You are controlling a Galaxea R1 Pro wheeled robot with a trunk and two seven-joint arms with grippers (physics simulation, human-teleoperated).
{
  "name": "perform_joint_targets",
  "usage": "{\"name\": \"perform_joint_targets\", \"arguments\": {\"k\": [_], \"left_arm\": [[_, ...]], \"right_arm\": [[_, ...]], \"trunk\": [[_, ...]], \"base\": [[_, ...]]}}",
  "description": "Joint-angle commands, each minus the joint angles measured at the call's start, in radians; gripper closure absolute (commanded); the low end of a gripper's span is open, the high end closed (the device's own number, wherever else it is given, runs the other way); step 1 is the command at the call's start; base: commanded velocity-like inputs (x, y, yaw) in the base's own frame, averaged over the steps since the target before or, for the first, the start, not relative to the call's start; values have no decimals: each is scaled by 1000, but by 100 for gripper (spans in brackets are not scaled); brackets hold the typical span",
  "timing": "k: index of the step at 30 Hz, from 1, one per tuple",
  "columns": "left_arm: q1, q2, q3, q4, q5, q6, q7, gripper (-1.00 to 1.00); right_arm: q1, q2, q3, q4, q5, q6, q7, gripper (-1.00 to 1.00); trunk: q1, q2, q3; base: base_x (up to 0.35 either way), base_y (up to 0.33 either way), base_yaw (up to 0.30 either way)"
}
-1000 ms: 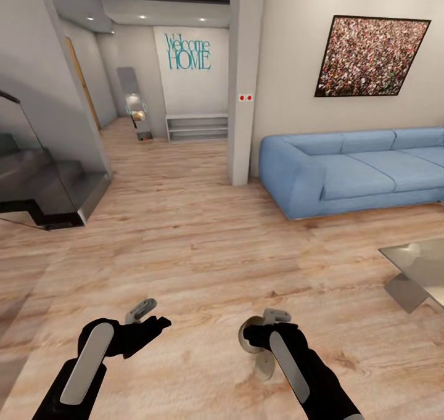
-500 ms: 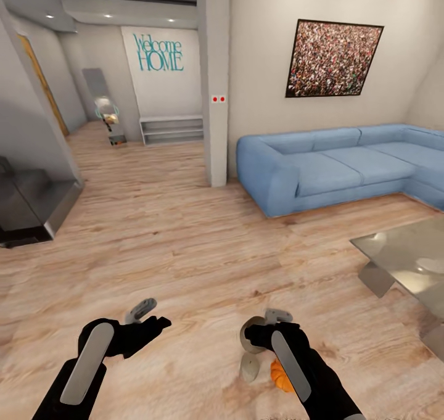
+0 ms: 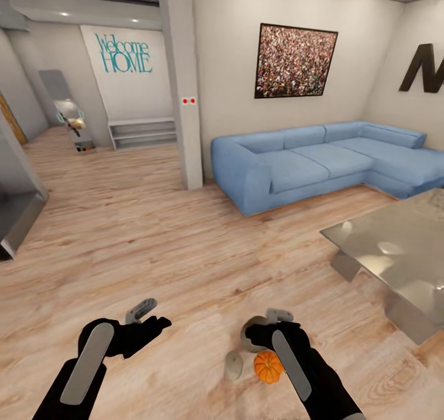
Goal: Place each of the two pumpkins and all three candles from the living room inside a cabinet in the living room (use any cabinet), then make sure every cabinet is closed, and position the cauldron so it is next to a table in the living room.
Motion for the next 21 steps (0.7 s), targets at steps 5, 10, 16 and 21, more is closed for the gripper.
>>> {"name": "perform_joint_targets", "arguments": {"k": [5,10,16,21], "left_arm": [[0,0,1,-1,11,2,10,-100],[0,0,1,-1,11,2,10,-100],[0,0,0,-1,11,1,10,-100],[0,0,0,-1,11,1,10,-100]], "right_arm": [[-1,0,-30,-1,-13,2,-10,100],[0,0,-33,-1,-13,1,-10,100],[0,0,-33,-1,-13,1,-10,100],[0,0,-33,-1,-13,1,-10,100]], "trunk": [[0,-1,1],[0,-1,3],[0,-1,6],[0,-1,8]], "base": [[19,0,-275],[141,0,-275],[231,-65,-275],[46,-21,-275]]}}
